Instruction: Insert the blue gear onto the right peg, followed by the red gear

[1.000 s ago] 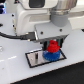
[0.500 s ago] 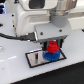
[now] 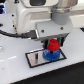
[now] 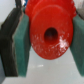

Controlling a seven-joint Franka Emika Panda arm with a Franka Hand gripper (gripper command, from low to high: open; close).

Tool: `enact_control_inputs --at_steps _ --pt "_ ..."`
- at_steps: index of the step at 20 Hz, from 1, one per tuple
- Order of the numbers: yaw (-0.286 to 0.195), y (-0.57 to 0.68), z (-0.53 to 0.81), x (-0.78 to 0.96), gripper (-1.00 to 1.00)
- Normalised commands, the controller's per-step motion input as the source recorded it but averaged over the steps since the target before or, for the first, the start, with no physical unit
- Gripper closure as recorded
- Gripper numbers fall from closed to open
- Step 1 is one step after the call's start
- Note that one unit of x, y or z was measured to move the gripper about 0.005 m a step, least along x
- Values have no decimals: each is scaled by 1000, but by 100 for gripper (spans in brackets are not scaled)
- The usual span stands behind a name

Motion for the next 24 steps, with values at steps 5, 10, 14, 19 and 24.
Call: enact_control_inputs --at_steps 5,10,14,19,24 --pt "0 -58 -116 230 100" --pt "0 -38 -148 189 100" --pt "0 -39 -53 151 100" --pt "0 -21 -168 131 100" --pt "0 2 52 99 -100"
